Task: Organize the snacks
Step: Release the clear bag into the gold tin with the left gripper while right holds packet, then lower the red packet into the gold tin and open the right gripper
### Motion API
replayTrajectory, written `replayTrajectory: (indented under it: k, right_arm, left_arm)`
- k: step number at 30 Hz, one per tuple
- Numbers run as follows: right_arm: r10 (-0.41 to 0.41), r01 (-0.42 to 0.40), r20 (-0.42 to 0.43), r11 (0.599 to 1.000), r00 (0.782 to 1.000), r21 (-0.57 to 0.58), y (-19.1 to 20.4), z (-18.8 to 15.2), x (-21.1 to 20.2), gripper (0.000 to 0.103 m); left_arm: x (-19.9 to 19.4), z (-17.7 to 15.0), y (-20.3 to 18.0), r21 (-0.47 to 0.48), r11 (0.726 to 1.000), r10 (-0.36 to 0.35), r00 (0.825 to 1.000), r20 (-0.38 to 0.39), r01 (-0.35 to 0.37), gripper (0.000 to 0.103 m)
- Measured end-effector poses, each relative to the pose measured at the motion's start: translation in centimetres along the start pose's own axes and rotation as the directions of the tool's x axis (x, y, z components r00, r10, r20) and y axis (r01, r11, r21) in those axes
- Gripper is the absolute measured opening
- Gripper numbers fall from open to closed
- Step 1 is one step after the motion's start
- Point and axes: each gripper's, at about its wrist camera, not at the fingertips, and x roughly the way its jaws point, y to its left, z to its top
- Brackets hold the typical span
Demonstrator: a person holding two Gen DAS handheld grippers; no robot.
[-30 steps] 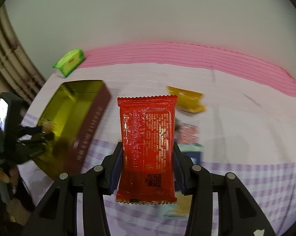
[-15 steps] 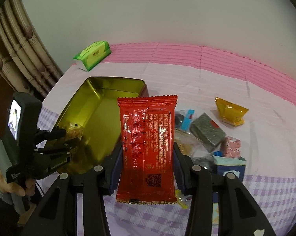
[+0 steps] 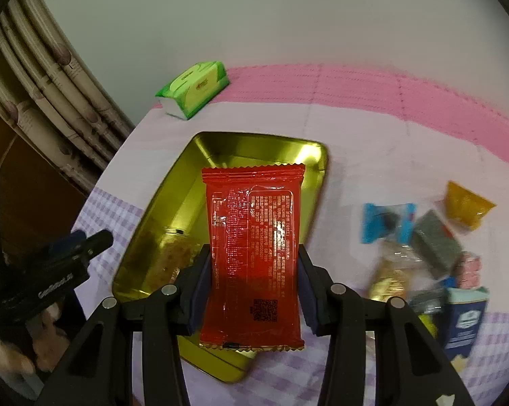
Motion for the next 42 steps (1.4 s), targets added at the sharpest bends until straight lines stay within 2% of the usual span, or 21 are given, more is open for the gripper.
replayTrajectory:
  k: [6,14,19,28,34,42]
  right_arm:
    - [0.006,-0.005,-0.050,1.000,0.999,0.025,1.5,0.1,2.3,0.043]
    - [-0.056,0.055,-0.089,0.998,0.994,-0.011,2.3,-0.7,4.1,0.043]
    - [-0.126,0.122,-0.105,0.992,0.987,-0.037,2.1,-1.0,4.9,0.043]
    - [-0.230,0.219,-0.096,0.969,0.968,-0.113,1.9,-1.3,5.4,0.043]
    - [-0.259,0.246,-0.087,0.960,0.962,-0.135,1.6,-1.2,5.5,0.043]
    - [-0.255,0.241,-0.084,0.959,0.963,-0.151,1.6,-1.4,5.4,0.043]
  left_arm:
    - [0.5,-1.4,1.3,-0.060,0.996,0.066,0.998,-0.022,-0.067,0.059]
    - [0.9,-2.2,0.4,-0.024,0.998,0.065,0.998,-0.027,-0.066,0.059]
    - [1.0,-2.5,-0.1,0.000,0.999,0.054,0.998,-0.030,-0.054,0.060]
    - [1.1,-2.5,-0.3,0.007,0.999,0.044,0.999,-0.028,-0.044,0.060]
    - [1.1,-2.6,-0.7,0.032,0.998,0.058,0.998,-0.021,-0.058,0.060]
    - [1.1,-2.7,-0.8,0.047,0.996,0.072,0.997,-0.013,-0.071,0.061]
